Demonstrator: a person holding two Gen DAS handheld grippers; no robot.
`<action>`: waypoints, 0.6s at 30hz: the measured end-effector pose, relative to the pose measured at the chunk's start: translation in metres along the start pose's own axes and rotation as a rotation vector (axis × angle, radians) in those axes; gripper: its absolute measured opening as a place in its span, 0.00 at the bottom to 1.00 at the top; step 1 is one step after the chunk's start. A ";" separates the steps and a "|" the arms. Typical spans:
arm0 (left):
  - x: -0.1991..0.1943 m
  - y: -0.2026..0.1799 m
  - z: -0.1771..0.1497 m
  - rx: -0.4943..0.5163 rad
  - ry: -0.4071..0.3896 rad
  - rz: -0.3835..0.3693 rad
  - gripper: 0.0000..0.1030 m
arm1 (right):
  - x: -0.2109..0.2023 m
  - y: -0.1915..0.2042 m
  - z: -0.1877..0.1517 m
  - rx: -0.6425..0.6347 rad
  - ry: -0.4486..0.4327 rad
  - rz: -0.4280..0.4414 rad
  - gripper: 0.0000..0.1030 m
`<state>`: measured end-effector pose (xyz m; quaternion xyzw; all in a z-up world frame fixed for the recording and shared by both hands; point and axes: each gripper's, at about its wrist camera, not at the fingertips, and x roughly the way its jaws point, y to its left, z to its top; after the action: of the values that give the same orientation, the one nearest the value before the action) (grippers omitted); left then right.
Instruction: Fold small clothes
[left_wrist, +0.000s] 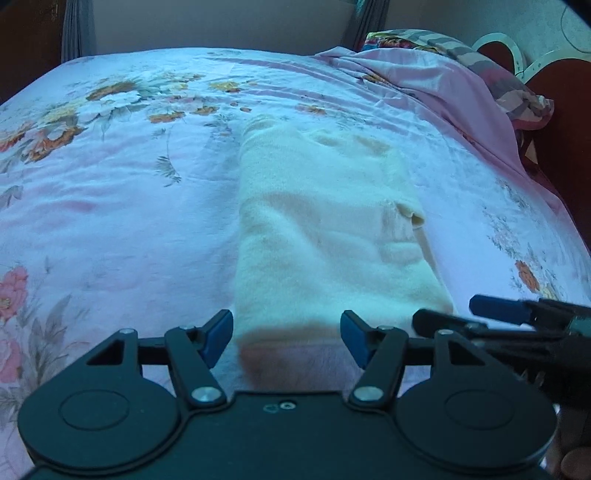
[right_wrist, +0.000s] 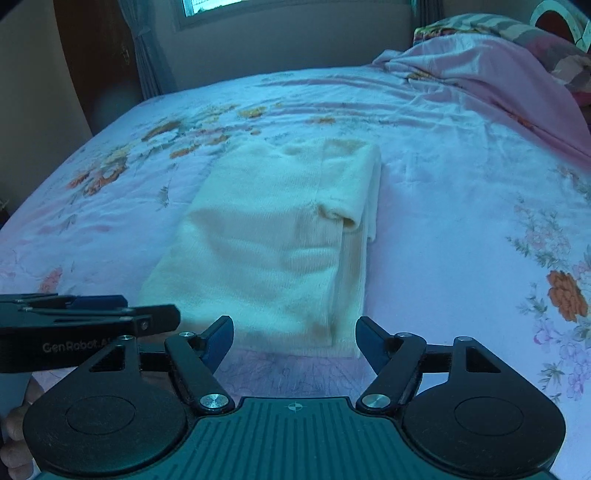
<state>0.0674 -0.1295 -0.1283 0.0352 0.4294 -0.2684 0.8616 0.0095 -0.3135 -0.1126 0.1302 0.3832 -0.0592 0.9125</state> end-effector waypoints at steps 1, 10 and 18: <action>-0.004 0.002 -0.001 -0.001 -0.005 -0.001 0.60 | -0.003 0.000 0.000 0.003 -0.007 0.005 0.70; 0.003 0.029 -0.008 -0.071 0.030 0.017 0.61 | 0.010 -0.017 -0.008 0.109 0.042 0.028 0.70; 0.014 0.028 0.005 -0.127 0.007 -0.036 0.62 | 0.014 -0.035 -0.002 0.172 -0.004 0.083 0.70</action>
<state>0.0919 -0.1129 -0.1408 -0.0260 0.4491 -0.2559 0.8556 0.0110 -0.3462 -0.1305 0.2238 0.3694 -0.0543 0.9003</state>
